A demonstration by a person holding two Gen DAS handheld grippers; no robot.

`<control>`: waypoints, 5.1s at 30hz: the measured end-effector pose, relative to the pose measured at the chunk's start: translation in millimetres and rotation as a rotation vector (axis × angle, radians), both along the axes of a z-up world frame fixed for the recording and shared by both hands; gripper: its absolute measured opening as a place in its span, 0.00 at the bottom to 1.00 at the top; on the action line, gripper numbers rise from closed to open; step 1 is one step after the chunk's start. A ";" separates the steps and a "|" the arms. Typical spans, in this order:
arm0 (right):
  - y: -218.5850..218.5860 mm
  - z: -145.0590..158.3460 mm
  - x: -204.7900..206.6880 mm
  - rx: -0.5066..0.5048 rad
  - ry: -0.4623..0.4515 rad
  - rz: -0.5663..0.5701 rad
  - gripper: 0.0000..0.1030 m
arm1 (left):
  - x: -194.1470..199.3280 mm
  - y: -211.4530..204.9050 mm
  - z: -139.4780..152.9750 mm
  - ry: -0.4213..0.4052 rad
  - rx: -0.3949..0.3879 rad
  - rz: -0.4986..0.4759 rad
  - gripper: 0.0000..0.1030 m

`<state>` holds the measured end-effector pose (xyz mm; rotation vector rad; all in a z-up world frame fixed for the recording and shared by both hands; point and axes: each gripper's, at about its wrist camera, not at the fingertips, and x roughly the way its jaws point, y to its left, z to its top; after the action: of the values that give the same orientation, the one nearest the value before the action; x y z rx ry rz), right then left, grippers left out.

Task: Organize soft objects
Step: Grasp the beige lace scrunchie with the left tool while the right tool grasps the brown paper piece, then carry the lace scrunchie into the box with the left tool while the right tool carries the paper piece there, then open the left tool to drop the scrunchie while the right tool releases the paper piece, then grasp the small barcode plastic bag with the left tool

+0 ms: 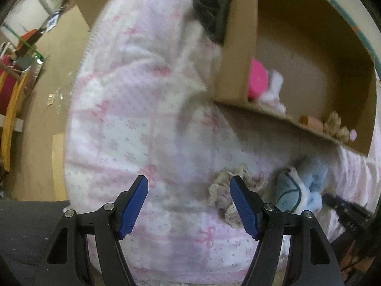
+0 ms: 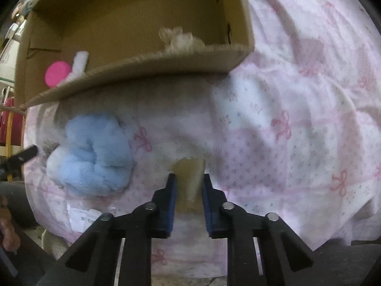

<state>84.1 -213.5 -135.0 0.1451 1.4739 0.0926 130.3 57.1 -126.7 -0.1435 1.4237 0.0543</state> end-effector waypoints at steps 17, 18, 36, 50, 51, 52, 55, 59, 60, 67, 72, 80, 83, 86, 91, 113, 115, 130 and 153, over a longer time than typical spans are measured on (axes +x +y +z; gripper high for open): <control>-17.1 30.4 -7.1 0.132 -0.102 -0.075 0.19 | 13.1 -58.0 -47.2 0.114 0.004 -0.217 0.70; -17.4 30.6 -6.4 0.132 -0.103 -0.073 0.20 | 12.8 -59.7 -48.3 0.110 0.014 -0.227 0.70; -10.8 33.1 -8.8 0.158 -0.127 -0.048 0.19 | -13.7 -63.4 -31.9 0.027 0.043 -0.284 0.09; -6.1 86.9 -19.6 0.281 -0.337 0.021 0.19 | -41.6 -43.6 50.3 -0.157 0.021 -0.179 0.09; -5.9 95.7 -21.2 0.292 -0.365 0.030 0.19 | -45.3 -41.2 62.4 -0.184 0.028 -0.177 0.09; -6.4 104.3 -22.3 0.304 -0.391 0.037 0.19 | -48.7 -38.5 76.4 -0.216 0.022 -0.174 0.09; -8.0 127.9 -22.4 0.334 -0.450 0.047 0.20 | -52.2 -36.2 109.0 -0.280 0.015 -0.168 0.09; -9.2 148.7 -15.5 0.365 -0.495 0.064 0.20 | -38.4 -37.5 141.0 -0.357 0.022 -0.190 0.09; -9.1 153.7 -13.4 0.375 -0.511 0.073 0.20 | -33.9 -39.4 144.6 -0.376 0.030 -0.194 0.09; -7.1 171.8 11.9 0.378 -0.584 0.102 0.20 | 0.2 -43.9 151.9 -0.423 0.020 -0.185 0.09; -4.6 166.6 30.7 0.378 -0.588 0.082 0.20 | 24.9 -55.1 142.3 -0.431 0.015 -0.208 0.09; -8.6 108.6 47.0 0.373 -0.467 -0.007 0.20 | 39.8 -61.5 104.4 -0.445 -0.065 -0.250 0.09; -0.2 106.3 47.6 0.328 -0.471 0.042 0.20 | 42.4 -61.2 83.9 -0.409 -0.049 -0.225 0.09; 5.1 100.1 48.2 0.304 -0.452 0.059 0.20 | 44.1 -62.6 82.0 -0.427 -0.060 -0.223 0.09; 5.7 91.7 50.9 0.274 -0.433 0.063 0.20 | 46.3 -66.2 81.1 -0.429 -0.082 -0.223 0.09; 6.4 86.1 53.9 0.291 -0.410 0.035 0.59 | 47.8 -69.6 76.9 -0.393 -0.133 -0.239 0.16; 2.8 87.6 53.7 0.307 -0.422 0.008 0.81 | 47.0 -71.4 78.0 -0.392 -0.125 -0.245 0.21; -11.2 89.8 53.5 0.341 -0.446 -0.049 0.81 | 45.8 -66.5 83.5 -0.424 -0.112 -0.217 0.64; -20.5 100.1 18.4 0.382 -0.428 -0.062 0.81 | 3.5 -50.4 89.8 -0.393 0.008 -0.179 0.64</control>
<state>102.5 -234.0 -35.0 0.4527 1.0112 0.3352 133.8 6.7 -36.9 -0.0172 1.0388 -0.1106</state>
